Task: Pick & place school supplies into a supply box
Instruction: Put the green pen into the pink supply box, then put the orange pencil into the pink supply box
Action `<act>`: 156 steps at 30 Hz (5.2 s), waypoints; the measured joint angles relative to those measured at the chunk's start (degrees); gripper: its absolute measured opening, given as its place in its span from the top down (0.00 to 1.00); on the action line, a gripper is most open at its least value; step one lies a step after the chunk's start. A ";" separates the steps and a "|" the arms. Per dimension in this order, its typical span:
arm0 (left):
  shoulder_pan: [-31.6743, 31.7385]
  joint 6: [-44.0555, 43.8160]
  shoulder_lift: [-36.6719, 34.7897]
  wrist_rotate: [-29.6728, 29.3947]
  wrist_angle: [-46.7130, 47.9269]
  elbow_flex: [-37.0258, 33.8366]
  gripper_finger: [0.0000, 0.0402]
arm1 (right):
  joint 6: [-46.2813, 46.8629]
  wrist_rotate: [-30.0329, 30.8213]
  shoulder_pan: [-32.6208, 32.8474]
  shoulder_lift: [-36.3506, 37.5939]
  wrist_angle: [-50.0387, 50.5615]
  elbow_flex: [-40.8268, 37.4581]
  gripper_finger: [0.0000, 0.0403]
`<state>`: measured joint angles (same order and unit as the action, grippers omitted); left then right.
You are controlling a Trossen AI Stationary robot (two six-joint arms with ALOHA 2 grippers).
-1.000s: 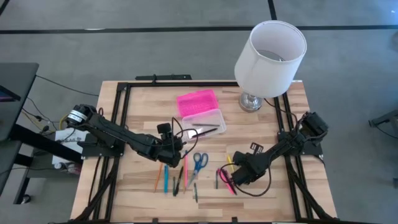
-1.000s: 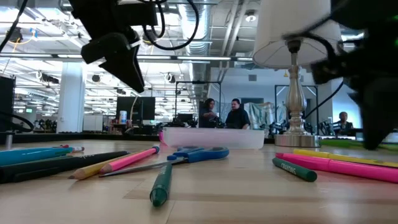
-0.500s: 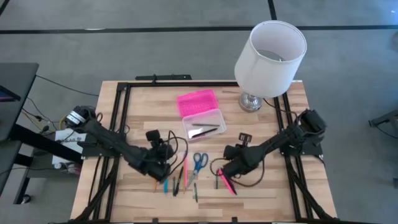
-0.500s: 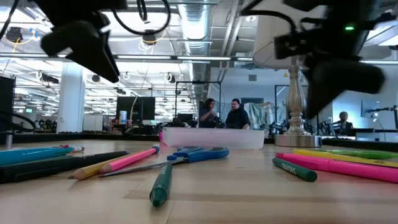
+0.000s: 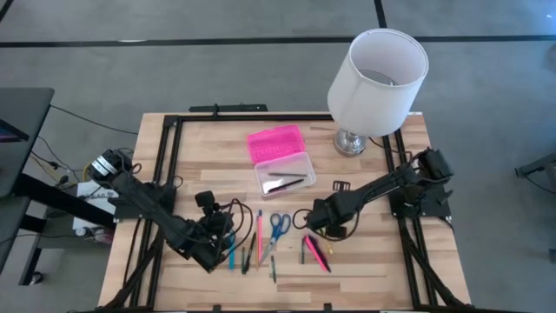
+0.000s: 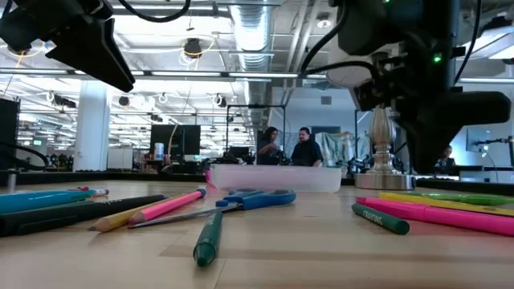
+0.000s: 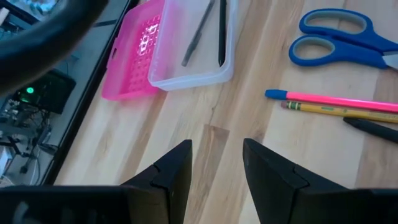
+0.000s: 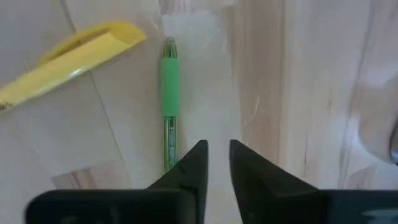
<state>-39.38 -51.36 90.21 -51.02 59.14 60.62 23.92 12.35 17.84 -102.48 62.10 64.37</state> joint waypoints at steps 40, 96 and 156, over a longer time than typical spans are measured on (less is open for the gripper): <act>-0.17 -2.94 0.00 0.80 -0.74 0.00 0.65 | -4.90 -8.44 -1.04 8.74 -21.42 -18.61 0.77; -2.88 -3.89 0.00 0.73 -0.09 0.00 0.65 | -34.57 11.98 -9.89 13.68 -33.44 -4.67 0.98; -2.71 -23.55 0.02 15.81 -12.04 -7.38 0.65 | -30.97 6.57 -8.13 21.61 -42.53 -5.49 0.71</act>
<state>-42.09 -74.91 90.24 -35.21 47.09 53.24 -7.05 18.92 9.71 -80.86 19.57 58.88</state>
